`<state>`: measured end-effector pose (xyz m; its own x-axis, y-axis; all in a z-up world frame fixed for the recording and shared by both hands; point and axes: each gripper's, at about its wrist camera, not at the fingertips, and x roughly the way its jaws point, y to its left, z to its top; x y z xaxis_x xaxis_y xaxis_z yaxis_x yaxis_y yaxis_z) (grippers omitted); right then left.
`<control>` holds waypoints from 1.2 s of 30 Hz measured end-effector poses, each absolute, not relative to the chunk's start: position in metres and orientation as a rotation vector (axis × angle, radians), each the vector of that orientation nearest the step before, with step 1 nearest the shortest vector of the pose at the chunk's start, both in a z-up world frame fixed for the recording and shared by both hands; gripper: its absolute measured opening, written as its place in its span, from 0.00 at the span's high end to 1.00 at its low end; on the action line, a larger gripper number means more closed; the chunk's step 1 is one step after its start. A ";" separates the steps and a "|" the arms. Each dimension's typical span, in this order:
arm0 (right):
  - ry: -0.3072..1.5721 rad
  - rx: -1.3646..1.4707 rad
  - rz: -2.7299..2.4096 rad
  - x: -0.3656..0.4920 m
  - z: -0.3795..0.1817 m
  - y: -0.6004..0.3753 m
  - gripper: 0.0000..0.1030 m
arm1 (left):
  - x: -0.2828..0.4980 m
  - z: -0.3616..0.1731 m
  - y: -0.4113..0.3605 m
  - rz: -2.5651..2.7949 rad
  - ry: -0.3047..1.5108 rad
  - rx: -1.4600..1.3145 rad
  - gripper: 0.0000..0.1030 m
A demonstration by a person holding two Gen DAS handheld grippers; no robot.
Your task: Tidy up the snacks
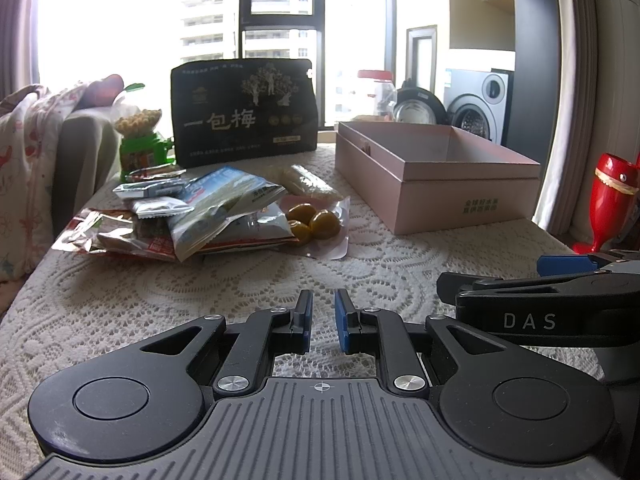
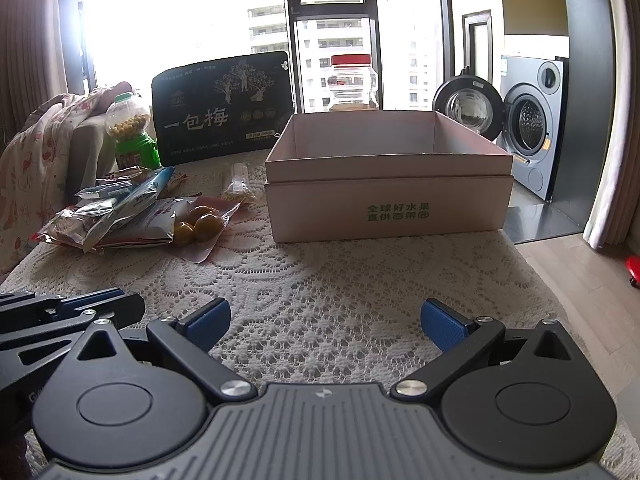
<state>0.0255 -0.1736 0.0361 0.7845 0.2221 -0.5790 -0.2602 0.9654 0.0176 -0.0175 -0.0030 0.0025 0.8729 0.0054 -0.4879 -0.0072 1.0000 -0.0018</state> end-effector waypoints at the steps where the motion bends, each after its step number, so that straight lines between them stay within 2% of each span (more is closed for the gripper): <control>1: 0.617 -0.064 0.260 0.025 0.036 -0.173 0.01 | -0.018 0.002 -0.003 0.007 0.510 -0.003 0.83; 36: 0.662 -0.075 0.252 0.032 0.034 -0.172 0.01 | -0.016 0.001 -0.001 0.012 0.531 -0.016 0.83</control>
<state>0.0317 -0.1717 0.0336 0.7597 0.2077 -0.6163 -0.2551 0.9668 0.0114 -0.0157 -0.0014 0.0010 0.8620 0.0075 -0.5068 -0.0159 0.9998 -0.0124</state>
